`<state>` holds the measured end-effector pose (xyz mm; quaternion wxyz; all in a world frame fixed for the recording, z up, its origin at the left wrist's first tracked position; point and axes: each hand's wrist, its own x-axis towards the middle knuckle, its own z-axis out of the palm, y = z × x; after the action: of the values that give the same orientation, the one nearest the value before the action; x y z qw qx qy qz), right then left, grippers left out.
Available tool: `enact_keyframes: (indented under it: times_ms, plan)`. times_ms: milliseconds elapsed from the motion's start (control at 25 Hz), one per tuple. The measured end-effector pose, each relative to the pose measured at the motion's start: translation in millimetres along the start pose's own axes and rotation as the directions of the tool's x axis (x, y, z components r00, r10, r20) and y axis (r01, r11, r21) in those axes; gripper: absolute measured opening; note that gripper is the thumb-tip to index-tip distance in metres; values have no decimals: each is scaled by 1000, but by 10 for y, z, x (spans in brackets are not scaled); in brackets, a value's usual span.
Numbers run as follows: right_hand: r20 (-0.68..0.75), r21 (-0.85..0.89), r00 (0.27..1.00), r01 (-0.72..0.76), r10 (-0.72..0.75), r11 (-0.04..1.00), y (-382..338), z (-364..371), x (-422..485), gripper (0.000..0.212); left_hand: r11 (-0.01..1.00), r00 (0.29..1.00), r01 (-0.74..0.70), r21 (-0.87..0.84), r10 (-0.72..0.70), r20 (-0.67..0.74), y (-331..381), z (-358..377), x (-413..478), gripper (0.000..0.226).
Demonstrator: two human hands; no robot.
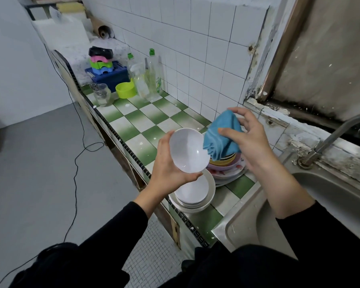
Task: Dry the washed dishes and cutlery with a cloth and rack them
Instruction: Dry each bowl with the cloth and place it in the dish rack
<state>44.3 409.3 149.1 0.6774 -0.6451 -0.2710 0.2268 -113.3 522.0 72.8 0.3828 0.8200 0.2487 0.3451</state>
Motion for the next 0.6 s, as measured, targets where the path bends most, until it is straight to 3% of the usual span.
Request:
enact_keyframes:
  times_ms: [120,200,320,440,520,600]
  plan:
    - [170,-58,966,205,-193,977,-60,244,-144,57,999,1000,-6,-38,5,-28,141,-2,6,122]
    - [233,-217,949,266,-215,939,33,426,-235,53,994,999,-31,-103,29,-24,221,8,24,117]
    - [352,-518,922,335,-162,787,29,510,-309,42,994,1000,-27,-108,28,3,277,-73,65,113]
    - [572,-700,820,467,31,541,-148,359,-200,45,995,996,-92,-35,93,14,282,-189,64,111]
    - [492,-768,869,462,-54,443,-194,324,-145,46,993,993,-113,-35,113,12,328,-189,48,107]
    - [396,-713,881,473,-260,518,-133,389,-171,41,995,995,-93,-30,93,20,378,-167,64,109]
